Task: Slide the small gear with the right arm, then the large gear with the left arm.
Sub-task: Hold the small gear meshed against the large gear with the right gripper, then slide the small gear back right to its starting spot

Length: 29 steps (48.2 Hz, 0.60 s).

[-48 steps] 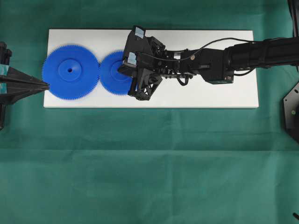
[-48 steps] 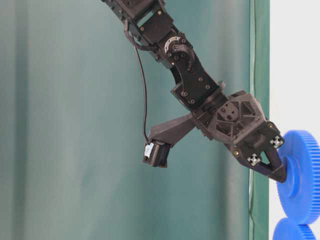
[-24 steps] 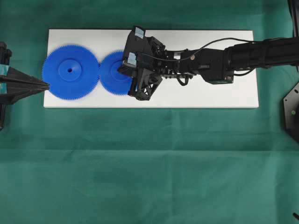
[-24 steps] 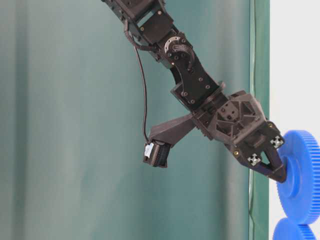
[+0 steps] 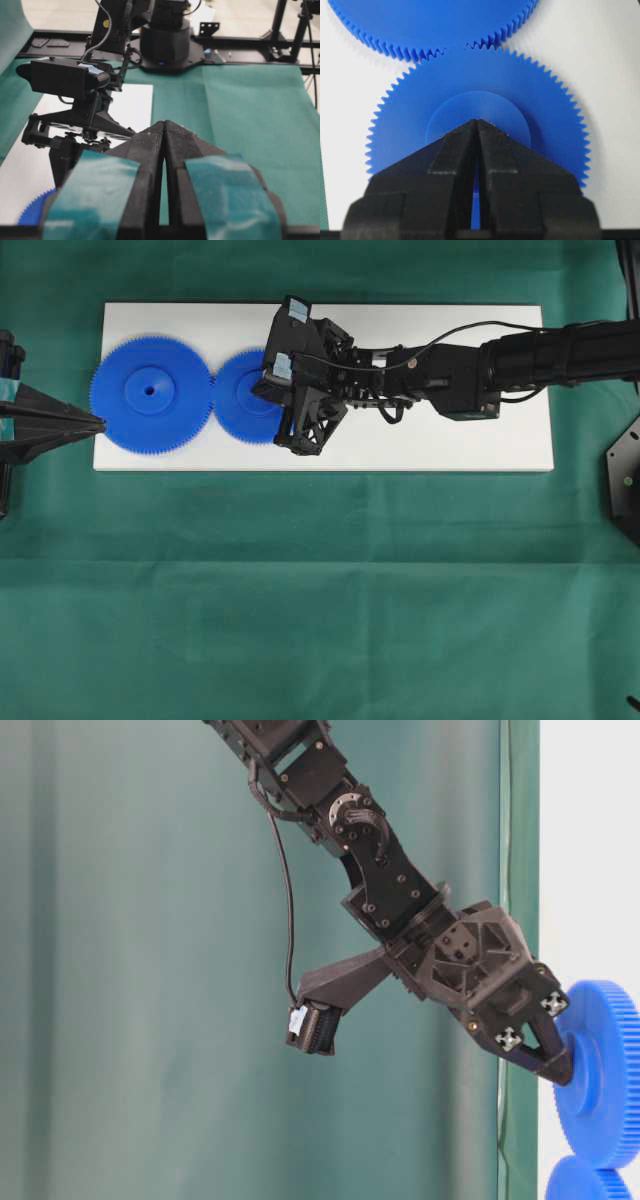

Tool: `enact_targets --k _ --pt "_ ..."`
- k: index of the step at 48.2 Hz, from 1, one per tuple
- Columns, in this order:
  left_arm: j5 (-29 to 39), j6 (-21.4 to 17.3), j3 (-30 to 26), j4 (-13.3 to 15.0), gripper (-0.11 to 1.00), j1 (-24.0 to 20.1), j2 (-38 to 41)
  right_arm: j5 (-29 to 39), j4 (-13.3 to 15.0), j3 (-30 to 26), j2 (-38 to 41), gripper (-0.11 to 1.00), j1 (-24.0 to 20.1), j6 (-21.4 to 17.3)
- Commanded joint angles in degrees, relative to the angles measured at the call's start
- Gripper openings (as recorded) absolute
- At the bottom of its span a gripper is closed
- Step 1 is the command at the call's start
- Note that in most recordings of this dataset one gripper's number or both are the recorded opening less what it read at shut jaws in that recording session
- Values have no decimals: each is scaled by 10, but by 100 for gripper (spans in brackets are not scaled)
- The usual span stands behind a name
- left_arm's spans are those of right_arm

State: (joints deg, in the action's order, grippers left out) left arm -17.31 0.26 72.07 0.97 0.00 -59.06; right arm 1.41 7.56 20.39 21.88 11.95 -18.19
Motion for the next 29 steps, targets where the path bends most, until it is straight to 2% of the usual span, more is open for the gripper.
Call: enact_targets --k 1,8,18,29 --pt "-6 -1 -8 1 0 0 3 16 0 11 -3 51 -10 2" --pt "-6 -1 -9 1 0 0 3 16 1 11 -24 51 -10 4" --pt "-6 0 -5 1 0 0 4 18 25 13 -25 51 -10 -1" --pt "-6 0 -6 1 0 0 4 18 34 25 -18 51 -9 -2"
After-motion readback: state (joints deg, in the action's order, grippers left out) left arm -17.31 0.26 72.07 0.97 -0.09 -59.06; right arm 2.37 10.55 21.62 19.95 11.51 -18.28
